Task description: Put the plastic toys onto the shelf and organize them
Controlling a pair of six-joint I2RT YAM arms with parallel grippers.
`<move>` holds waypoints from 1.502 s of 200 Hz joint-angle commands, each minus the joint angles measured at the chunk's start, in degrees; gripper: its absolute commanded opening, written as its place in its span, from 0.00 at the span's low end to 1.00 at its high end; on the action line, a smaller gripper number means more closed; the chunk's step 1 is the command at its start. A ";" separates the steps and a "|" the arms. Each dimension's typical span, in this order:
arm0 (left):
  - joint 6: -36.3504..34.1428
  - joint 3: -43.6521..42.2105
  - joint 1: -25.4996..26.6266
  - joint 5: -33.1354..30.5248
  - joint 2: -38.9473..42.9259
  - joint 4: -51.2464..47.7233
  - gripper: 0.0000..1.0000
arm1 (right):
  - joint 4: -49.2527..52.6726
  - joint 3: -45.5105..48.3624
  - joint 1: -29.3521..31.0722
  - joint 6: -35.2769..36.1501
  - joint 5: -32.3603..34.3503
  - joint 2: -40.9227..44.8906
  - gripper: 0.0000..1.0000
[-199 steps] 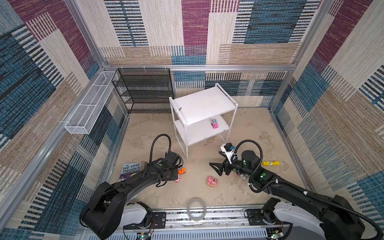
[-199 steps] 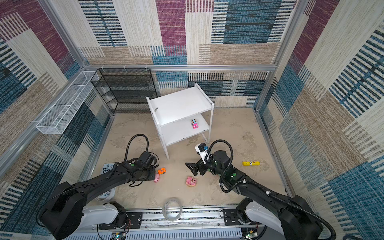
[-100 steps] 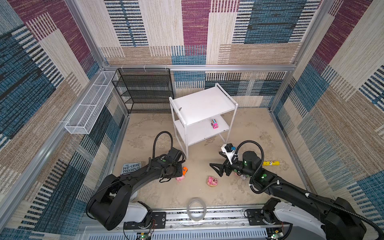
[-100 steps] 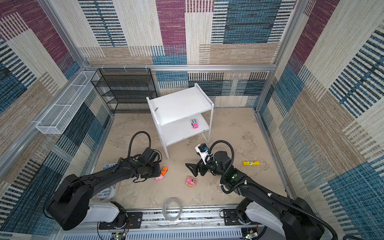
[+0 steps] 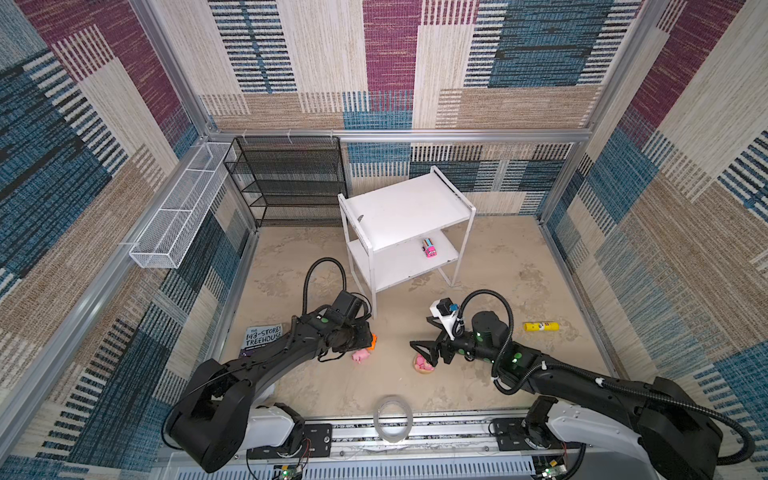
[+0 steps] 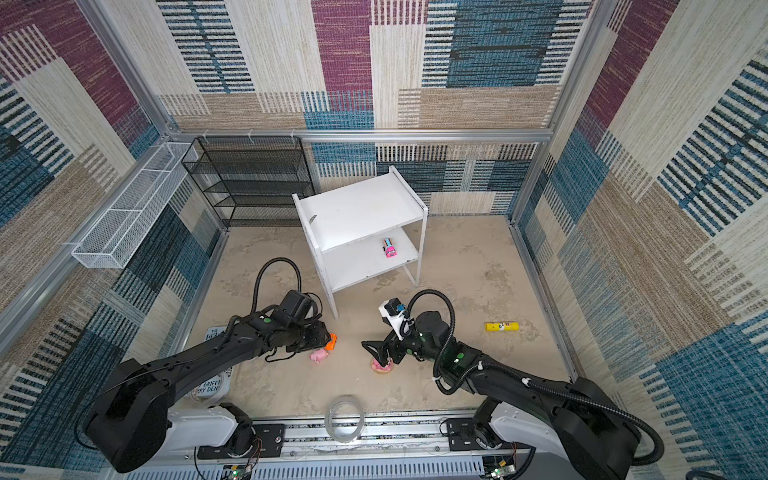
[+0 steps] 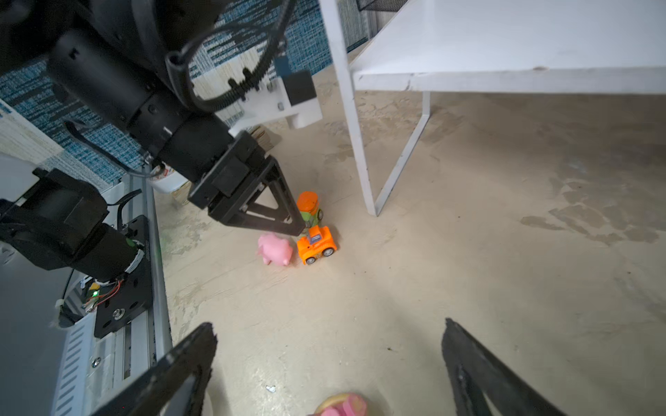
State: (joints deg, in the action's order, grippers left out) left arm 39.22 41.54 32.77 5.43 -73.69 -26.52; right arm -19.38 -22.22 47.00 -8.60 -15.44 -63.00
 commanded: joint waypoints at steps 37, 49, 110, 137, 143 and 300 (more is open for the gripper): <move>1.01 3.83 -0.56 -15.14 11.27 -16.13 0.86 | -3.21 -8.89 11.21 -5.28 12.83 -14.84 0.88; 1.41 4.74 -1.31 -16.68 12.77 -18.46 0.88 | -1.19 -12.69 12.91 -5.35 14.89 -19.20 0.84; -0.31 4.98 -11.26 -18.23 20.65 -25.75 0.97 | 11.89 -31.21 16.79 -6.47 21.68 -36.16 0.66; -2.46 4.32 -13.80 -16.19 24.36 -25.19 0.99 | 15.57 -36.99 17.37 -6.92 22.58 -40.93 0.64; -2.57 4.24 -13.95 -15.82 24.88 -24.94 0.99 | 16.27 -38.24 17.42 -6.85 22.77 -41.90 0.64; -4.11 3.46 -17.28 -13.16 27.89 -22.89 0.99 | 28.52 -53.79 17.77 -4.75 27.53 -53.97 0.49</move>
State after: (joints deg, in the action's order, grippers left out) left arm 36.86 45.08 15.86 -8.54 -45.74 -50.35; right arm 8.64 -75.37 64.79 -13.19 10.87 -116.53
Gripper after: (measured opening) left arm 0.992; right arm 0.512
